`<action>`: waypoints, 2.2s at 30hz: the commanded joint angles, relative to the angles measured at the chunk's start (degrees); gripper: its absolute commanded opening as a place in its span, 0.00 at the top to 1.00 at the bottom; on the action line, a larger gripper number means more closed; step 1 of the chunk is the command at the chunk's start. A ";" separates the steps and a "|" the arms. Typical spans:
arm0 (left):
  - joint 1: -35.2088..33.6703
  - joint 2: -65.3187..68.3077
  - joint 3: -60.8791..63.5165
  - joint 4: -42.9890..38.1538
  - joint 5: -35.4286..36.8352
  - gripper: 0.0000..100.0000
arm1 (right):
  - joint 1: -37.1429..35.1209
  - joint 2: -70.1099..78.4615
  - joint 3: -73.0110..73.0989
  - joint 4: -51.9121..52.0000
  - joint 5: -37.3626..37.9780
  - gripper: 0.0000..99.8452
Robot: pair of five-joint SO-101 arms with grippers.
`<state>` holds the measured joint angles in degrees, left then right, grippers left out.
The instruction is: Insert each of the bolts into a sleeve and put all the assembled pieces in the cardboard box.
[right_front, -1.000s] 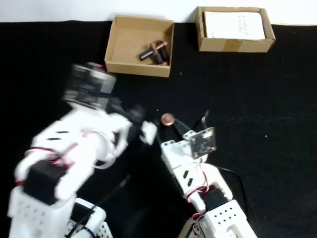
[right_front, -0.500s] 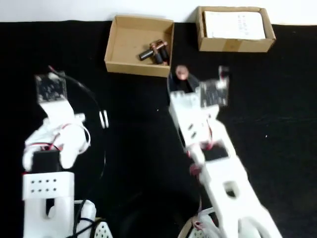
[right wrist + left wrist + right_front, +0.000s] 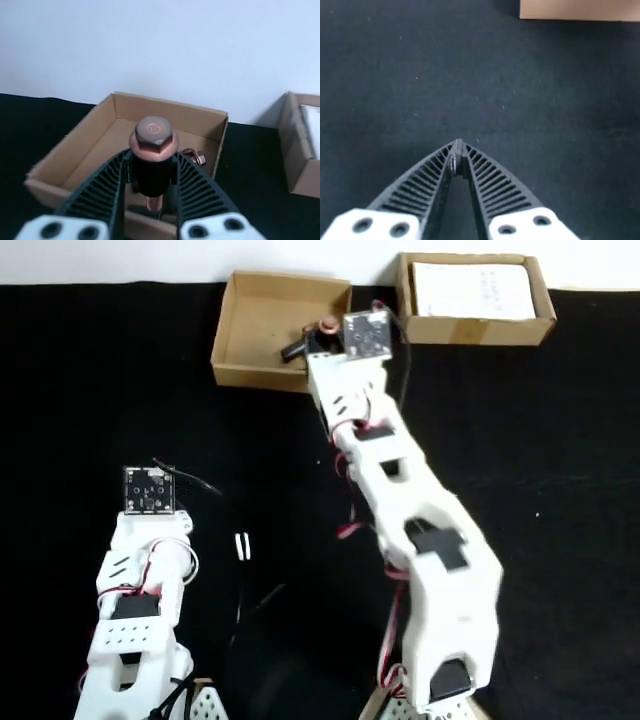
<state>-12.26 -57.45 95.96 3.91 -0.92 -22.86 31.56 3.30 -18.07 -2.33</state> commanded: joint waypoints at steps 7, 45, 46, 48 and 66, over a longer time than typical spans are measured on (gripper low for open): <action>-0.57 -0.40 0.40 -1.41 -0.18 0.99 | -1.71 24.48 -36.70 -1.45 8.70 0.99; -0.57 -0.22 0.40 -1.49 -0.26 0.99 | -4.88 30.81 -46.46 6.37 8.97 0.75; -0.57 -0.22 0.40 -1.58 -0.26 0.99 | -4.88 28.62 -46.46 9.01 8.97 0.75; -0.57 -0.22 0.40 -1.58 -0.26 0.99 | -4.88 23.69 -46.02 15.96 8.97 0.76; 4.44 -0.48 0.75 1.41 -9.14 0.99 | -2.33 -23.16 -45.93 111.25 8.35 0.99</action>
<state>-8.57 -57.45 96.13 5.14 -9.45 -27.16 17.76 -40.48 76.70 6.46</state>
